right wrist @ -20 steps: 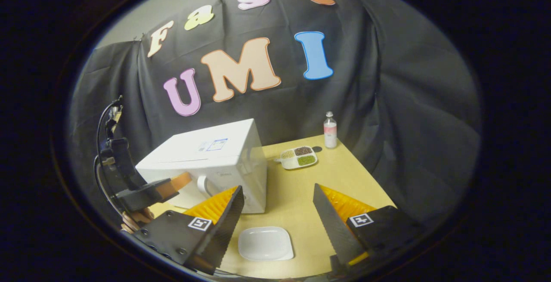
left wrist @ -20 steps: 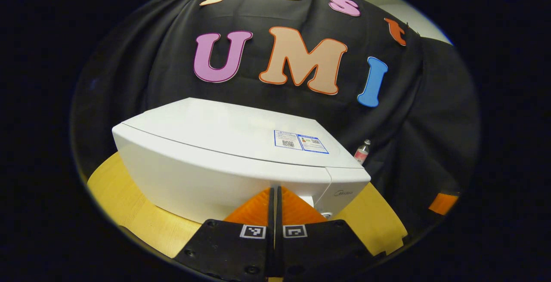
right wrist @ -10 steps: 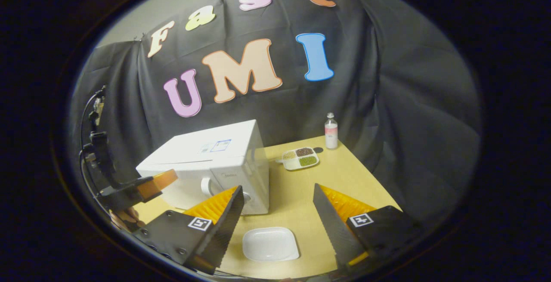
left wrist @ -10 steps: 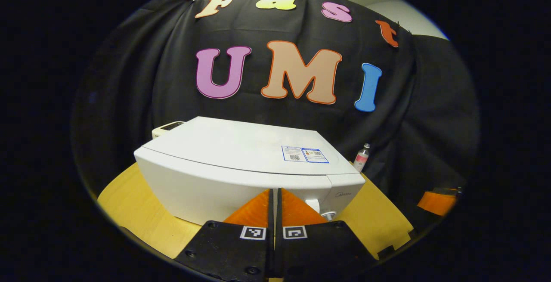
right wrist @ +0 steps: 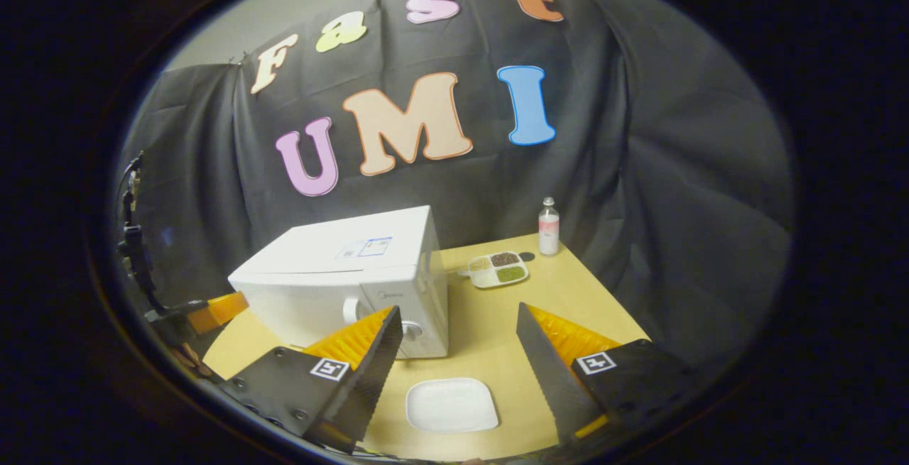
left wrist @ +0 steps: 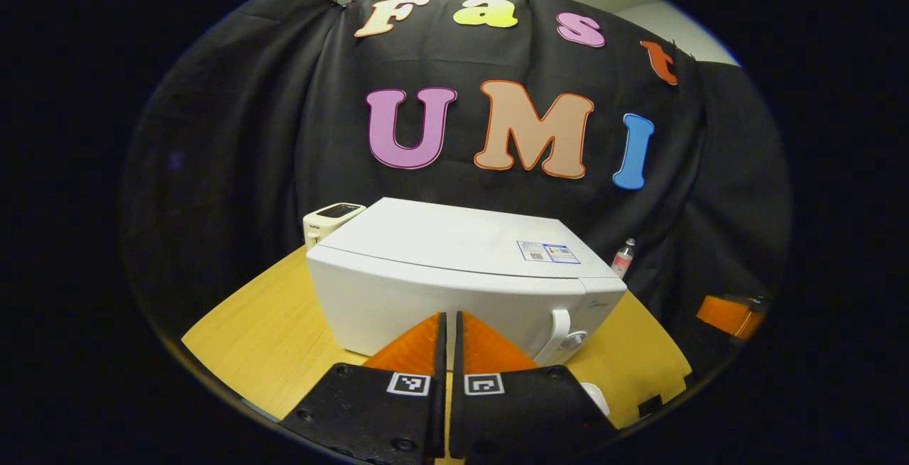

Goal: Open the microwave oven with the left hand, put the food in, and close the microwave oven.

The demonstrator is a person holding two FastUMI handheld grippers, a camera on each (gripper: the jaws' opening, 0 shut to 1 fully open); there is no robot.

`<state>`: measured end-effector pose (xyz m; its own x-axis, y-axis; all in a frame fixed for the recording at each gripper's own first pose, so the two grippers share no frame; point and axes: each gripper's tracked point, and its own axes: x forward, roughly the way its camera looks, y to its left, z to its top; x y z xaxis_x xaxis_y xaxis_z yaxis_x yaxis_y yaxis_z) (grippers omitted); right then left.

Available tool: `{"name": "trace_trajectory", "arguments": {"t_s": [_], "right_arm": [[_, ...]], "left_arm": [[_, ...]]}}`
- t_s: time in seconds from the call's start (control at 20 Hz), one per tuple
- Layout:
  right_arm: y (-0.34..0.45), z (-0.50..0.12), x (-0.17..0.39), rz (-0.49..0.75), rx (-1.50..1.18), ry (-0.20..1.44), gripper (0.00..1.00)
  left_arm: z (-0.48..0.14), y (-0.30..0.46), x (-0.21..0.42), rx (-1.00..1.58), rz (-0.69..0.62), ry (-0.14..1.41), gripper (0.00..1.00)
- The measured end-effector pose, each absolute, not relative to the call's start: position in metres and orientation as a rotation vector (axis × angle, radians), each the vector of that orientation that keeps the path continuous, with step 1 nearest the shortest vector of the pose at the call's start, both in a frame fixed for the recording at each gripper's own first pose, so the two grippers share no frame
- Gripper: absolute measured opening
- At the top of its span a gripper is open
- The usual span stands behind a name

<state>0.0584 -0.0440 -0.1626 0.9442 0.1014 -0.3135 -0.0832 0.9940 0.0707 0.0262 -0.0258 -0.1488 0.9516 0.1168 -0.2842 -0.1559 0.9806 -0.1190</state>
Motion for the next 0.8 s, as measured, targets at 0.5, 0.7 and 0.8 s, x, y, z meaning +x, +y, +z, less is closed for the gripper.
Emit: {"name": "trace_trajectory", "arguments": {"t_s": [0.5,0.7,0.8], "right_arm": [[-0.019,-0.145,0.053,0.114,0.036,0.291,0.91],[-0.021,-0.136,0.05,0.099,0.046,0.268,0.91],[-0.022,-0.132,0.051,0.093,0.048,0.258,0.91]], "left_arm": [[-0.137,-0.012,0.002,-0.124,0.092,0.255,0.96],[-0.123,-0.004,-0.003,-0.124,0.105,0.227,0.97],[-0.124,0.002,-0.003,-0.119,0.115,0.222,0.96]]}}
